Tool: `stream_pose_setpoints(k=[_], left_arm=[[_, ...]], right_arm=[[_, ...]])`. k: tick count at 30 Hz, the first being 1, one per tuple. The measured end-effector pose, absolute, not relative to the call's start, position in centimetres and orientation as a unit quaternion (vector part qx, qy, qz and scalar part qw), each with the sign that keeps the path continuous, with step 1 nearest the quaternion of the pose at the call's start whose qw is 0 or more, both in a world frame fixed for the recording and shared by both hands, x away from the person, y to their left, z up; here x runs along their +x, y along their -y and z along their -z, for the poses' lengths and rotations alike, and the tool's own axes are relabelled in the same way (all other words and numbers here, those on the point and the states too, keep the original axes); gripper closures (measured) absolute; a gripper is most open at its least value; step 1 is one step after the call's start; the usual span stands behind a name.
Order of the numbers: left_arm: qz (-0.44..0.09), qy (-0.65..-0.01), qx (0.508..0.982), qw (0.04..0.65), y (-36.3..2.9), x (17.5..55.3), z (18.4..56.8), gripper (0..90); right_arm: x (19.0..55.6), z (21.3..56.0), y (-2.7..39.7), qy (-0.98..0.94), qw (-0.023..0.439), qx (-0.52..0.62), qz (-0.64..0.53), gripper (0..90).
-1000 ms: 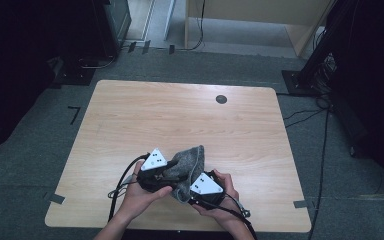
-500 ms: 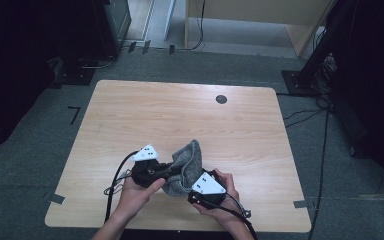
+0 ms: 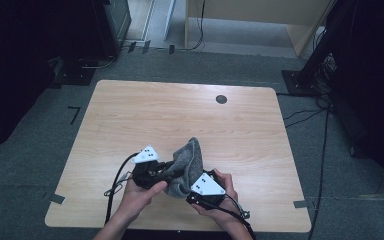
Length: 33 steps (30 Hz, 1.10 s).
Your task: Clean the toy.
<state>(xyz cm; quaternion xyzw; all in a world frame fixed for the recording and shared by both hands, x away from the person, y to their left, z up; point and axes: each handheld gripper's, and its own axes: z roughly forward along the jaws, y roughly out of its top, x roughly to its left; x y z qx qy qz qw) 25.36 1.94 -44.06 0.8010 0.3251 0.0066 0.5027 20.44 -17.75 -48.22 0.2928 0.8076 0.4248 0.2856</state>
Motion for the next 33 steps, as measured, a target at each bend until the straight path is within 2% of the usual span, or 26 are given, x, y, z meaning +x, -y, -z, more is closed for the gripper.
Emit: stream_pose_setpoints(k=[1, 2, 3, 4, 5, 6, 8, 9, 10, 11, 13, 15, 16, 18, 19, 21, 22, 23, 24, 25, 26, 27, 29, 30, 32, 33], left_arm=[[-0.024, -0.320, 0.803, 0.502, -1.8, 25.1, 44.0, 43.5], [-0.029, -0.316, 0.803, 0.504, -1.8, 25.0, 44.0, 50.2], [-0.034, -0.319, 0.800, 0.507, -2.1, 25.1, 43.8, 58.2], [-0.035, -0.326, 0.795, 0.511, -2.6, 25.3, 43.6, 74.6], [-0.015, -0.329, 0.791, 0.516, -3.0, 25.7, 43.6, 81.6], [0.000, -0.331, 0.788, 0.519, -3.3, 26.0, 43.6, 81.8], [0.001, -0.344, 0.780, 0.522, -3.2, 25.8, 43.7, 77.3], [0.004, -0.348, 0.783, 0.515, -2.8, 25.7, 43.7, 64.1], [0.007, -0.345, 0.791, 0.505, -2.2, 25.5, 43.9, 45.8], [-0.001, -0.339, 0.795, 0.503, -1.9, 25.3, 44.0, 40.8], [-0.016, -0.336, 0.793, 0.507, -2.0, 25.2, 44.0, 54.7], [-0.011, -0.344, 0.783, 0.517, -3.0, 25.7, 43.7, 81.2], [0.002, -0.345, 0.780, 0.521, -3.5, 26.0, 43.7, 81.9], [-0.003, -0.355, 0.772, 0.526, -3.9, 26.0, 43.6, 80.2], [0.001, -0.357, 0.770, 0.529, -3.7, 25.9, 43.6, 75.4], [0.035, -0.340, 0.784, 0.518, -2.6, 25.8, 43.9, 53.9], [0.012, -0.333, 0.793, 0.510, -2.0, 25.4, 44.0, 46.9], [-0.001, -0.331, 0.798, 0.504, -1.8, 25.2, 44.1, 45.7], [0.005, -0.333, 0.798, 0.502, -1.9, 25.3, 44.1, 47.3], [0.004, -0.339, 0.790, 0.511, -2.4, 25.5, 44.1, 54.3], [0.000, -0.348, 0.782, 0.518, -3.0, 25.7, 43.9, 72.4], [0.016, -0.351, 0.778, 0.521, -3.5, 26.0, 43.8, 81.3], [0.026, -0.350, 0.774, 0.527, -3.8, 26.2, 43.8, 80.5], [0.016, -0.348, 0.779, 0.522, -3.5, 26.0, 43.8, 74.6], [0.022, -0.337, 0.795, 0.503, -2.3, 25.6, 44.0, 47.8], [0.003, -0.335, 0.798, 0.500, -1.9, 25.3, 44.1, 44.7]], right_arm=[[20.4, 48.3, 17.6, -0.810, 0.290, 0.290, -0.419, 34.7], [20.3, 48.4, 17.6, -0.811, 0.294, 0.292, -0.413, 34.7], [20.4, 48.4, 17.7, -0.810, 0.291, 0.295, -0.414, 34.7], [20.4, 48.5, 17.9, -0.809, 0.288, 0.299, -0.415, 34.7], [20.5, 48.5, 18.1, -0.808, 0.287, 0.302, -0.418, 34.7], [20.5, 48.4, 18.3, -0.805, 0.287, 0.302, -0.423, 34.7], [20.5, 48.3, 18.1, -0.805, 0.287, 0.300, -0.424, 34.7], [20.5, 48.3, 18.0, -0.804, 0.285, 0.300, -0.428, 34.7], [20.4, 48.3, 17.9, -0.802, 0.279, 0.301, -0.434, 34.7], [20.4, 48.2, 17.8, -0.802, 0.280, 0.297, -0.436, 34.7], [20.4, 48.4, 17.7, -0.807, 0.292, 0.297, -0.418, 34.7], [20.5, 48.5, 18.1, -0.806, 0.287, 0.304, -0.419, 34.7], [20.5, 48.5, 18.3, -0.803, 0.282, 0.310, -0.424, 34.7], [20.6, 48.2, 18.5, -0.800, 0.286, 0.309, -0.429, 34.7], [20.6, 48.2, 18.4, -0.798, 0.286, 0.310, -0.431, 34.7], [20.6, 48.1, 18.3, -0.796, 0.281, 0.309, -0.438, 34.7], [20.6, 48.0, 18.2, -0.797, 0.280, 0.306, -0.438, 34.7], [20.5, 48.1, 18.0, -0.801, 0.289, 0.304, -0.428, 34.7], [20.5, 48.3, 17.9, -0.804, 0.296, 0.303, -0.417, 34.7], [20.5, 48.4, 18.0, -0.806, 0.295, 0.301, -0.417, 34.7], [20.5, 48.4, 18.2, -0.805, 0.295, 0.302, -0.416, 34.7], [20.5, 48.4, 18.2, -0.805, 0.295, 0.304, -0.415, 34.7], [20.5, 48.2, 18.3, -0.803, 0.291, 0.303, -0.424, 34.7], [20.4, 48.1, 18.1, -0.801, 0.294, 0.302, -0.425, 34.7], [20.4, 48.1, 17.8, -0.801, 0.289, 0.301, -0.428, 34.7], [20.4, 48.2, 17.7, -0.803, 0.291, 0.298, -0.426, 34.7]])
